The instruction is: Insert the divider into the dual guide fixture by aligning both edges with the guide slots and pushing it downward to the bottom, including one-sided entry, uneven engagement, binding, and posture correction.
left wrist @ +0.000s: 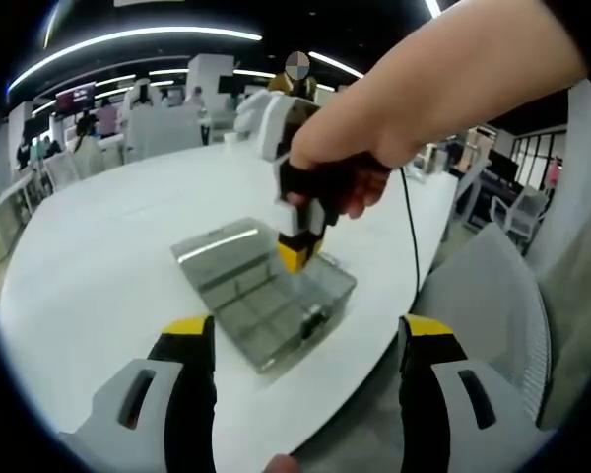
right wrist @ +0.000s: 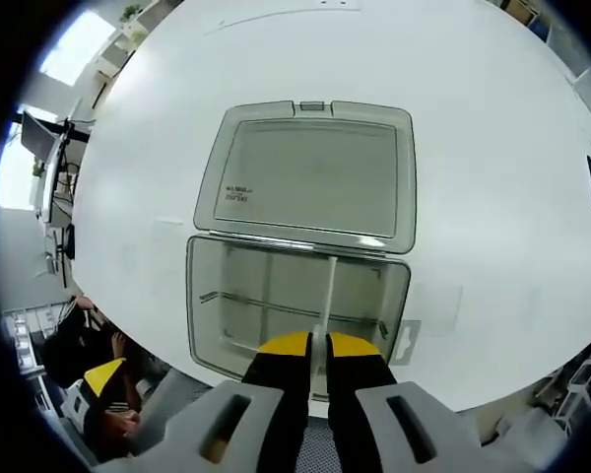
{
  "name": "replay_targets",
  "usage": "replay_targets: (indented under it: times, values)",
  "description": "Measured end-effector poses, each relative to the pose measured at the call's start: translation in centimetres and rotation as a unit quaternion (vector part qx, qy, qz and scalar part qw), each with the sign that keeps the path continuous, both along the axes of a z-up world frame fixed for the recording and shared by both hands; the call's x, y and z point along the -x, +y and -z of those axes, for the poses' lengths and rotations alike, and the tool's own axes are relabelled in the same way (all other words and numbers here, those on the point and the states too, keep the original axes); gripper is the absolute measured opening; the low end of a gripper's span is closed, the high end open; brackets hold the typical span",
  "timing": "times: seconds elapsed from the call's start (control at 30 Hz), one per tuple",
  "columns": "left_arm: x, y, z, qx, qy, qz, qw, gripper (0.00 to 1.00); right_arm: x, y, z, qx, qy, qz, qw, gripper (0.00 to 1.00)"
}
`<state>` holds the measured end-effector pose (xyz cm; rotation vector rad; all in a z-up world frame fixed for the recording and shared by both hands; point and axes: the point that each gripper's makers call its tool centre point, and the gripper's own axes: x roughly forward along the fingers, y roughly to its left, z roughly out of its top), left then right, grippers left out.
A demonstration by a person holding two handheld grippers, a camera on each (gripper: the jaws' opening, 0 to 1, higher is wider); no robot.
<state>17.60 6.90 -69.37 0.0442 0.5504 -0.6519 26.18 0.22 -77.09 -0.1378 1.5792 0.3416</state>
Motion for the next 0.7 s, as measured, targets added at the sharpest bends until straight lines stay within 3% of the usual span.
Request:
replay_targets:
  times: [0.7]
  values:
    - [0.03,-0.05,0.08,-0.002,0.001,0.001,1.0,0.74,0.12,-0.15,0.2,-0.006,-0.005,-0.004,1.0,0.0]
